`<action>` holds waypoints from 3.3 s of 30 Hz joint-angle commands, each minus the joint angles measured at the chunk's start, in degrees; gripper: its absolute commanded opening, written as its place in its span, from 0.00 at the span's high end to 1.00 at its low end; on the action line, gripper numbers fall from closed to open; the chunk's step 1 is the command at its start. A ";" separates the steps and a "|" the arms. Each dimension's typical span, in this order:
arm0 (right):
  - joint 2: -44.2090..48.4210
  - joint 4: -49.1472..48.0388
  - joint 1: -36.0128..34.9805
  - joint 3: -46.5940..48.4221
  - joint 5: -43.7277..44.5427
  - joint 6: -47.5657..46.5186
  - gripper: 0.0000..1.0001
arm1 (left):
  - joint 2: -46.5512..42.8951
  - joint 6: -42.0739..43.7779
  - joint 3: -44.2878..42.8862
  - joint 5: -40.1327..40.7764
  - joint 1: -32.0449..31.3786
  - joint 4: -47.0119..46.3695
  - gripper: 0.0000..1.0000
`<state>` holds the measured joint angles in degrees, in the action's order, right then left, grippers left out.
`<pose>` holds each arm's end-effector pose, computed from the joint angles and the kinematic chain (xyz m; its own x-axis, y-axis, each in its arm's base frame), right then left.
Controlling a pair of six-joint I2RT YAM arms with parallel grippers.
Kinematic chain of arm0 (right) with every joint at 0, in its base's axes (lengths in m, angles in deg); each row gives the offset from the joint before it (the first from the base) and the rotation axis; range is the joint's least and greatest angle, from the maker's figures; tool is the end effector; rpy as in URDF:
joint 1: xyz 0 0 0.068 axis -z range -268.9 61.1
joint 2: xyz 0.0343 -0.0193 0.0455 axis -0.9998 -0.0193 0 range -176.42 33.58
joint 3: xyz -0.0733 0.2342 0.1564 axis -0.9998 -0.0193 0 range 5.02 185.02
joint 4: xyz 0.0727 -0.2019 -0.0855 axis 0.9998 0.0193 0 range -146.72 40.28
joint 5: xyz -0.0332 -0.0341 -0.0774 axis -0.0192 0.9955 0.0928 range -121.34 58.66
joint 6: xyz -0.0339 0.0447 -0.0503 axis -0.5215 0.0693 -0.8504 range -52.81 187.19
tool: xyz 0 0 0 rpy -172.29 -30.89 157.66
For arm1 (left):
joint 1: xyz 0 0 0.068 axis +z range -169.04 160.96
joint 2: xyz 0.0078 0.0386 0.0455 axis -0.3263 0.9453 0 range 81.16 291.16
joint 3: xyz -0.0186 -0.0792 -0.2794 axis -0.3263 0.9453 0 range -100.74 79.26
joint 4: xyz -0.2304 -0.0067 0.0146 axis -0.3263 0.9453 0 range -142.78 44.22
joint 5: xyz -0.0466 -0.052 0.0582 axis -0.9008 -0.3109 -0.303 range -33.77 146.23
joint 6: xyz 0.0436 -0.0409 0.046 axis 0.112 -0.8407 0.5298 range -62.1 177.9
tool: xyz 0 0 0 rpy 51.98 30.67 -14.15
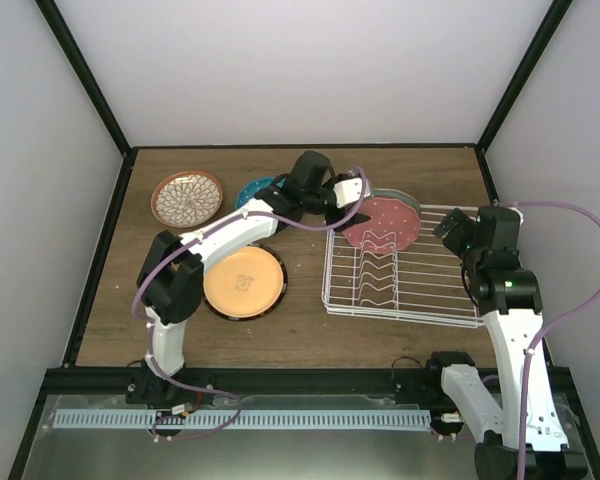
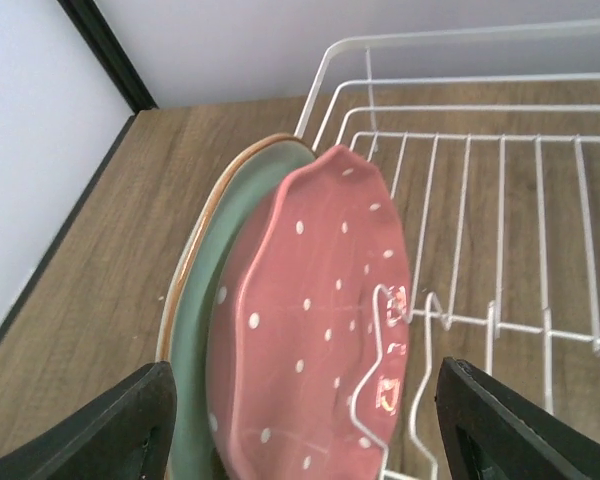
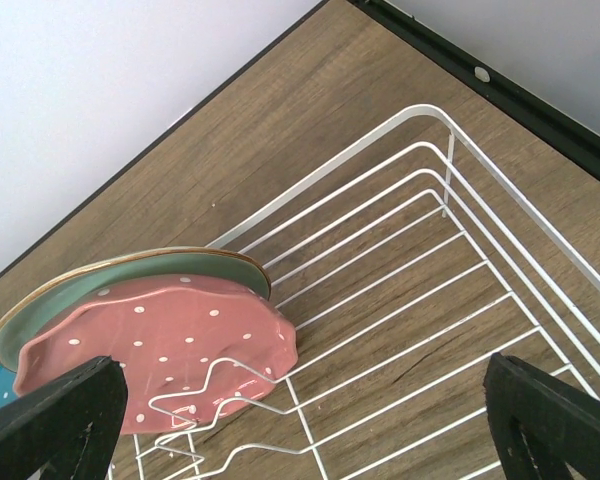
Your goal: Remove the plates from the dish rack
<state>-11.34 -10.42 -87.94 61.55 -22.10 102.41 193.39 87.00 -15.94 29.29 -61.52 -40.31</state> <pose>0.1277 -0.0122 0.3368 -0.3795 0.5756 -0.7243 0.4495 0.7990 0.3994 0.3206 -0.3326 0.3061 0.1168 0.4809 -0.8689 0.9568 0.1802 0.2283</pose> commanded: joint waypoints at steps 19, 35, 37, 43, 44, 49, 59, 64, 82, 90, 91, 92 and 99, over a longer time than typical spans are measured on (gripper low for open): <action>0.12 1.79 0.28 1.30 2.73 1.03 0.00 | 3.18 8.85 1.04 9.72 -3.22 -9.19 0.54; 0.11 2.86 0.28 2.39 3.33 1.08 0.00 | 7.90 10.51 0.05 11.48 -3.40 -9.77 0.60; 0.17 2.94 0.28 2.56 3.29 1.08 0.00 | 8.84 10.54 -0.36 12.12 -3.42 -9.95 0.60; 0.21 3.12 0.28 3.01 3.38 1.12 0.00 | 10.37 10.61 -1.45 13.57 -4.00 -9.70 0.74; 0.12 3.14 0.28 3.08 3.28 1.16 0.00 | 10.38 10.68 -1.39 13.75 -4.10 -9.74 0.76; 0.29 4.61 0.28 4.73 3.71 1.35 0.00 | 10.23 10.46 -1.00 16.26 -5.26 -9.74 0.88; 4.26 8.04 0.29 3.50 4.89 2.75 0.00 | 7.57 11.02 1.02 33.26 -9.38 -17.32 0.96; 4.32 7.84 0.28 3.51 4.77 2.41 0.00 | 6.66 15.61 2.77 43.24 -11.91 -24.28 0.96; 3.64 4.07 0.28 1.77 1.80 2.10 0.00 | -0.02 25.02 5.22 52.98 -14.77 -35.72 0.96; 2.70 2.67 0.28 1.39 0.83 2.04 0.00 | -2.41 26.62 4.72 52.67 -14.80 -39.02 0.96; 2.62 2.64 0.28 1.30 0.79 2.00 0.00 | -2.42 26.99 4.62 52.71 -14.79 -39.68 0.96; 2.59 2.57 0.28 1.32 0.73 2.04 0.00 | -2.40 27.27 4.44 52.69 -14.78 -40.13 0.96; 2.77 2.83 0.28 1.17 1.22 2.11 0.00 | -2.46 30.30 3.37 52.77 -14.81 -43.47 0.96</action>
<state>-9.11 -6.99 -87.94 62.93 -21.27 104.16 195.29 114.78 -9.32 79.45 -76.47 -69.45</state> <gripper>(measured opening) 0.997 0.077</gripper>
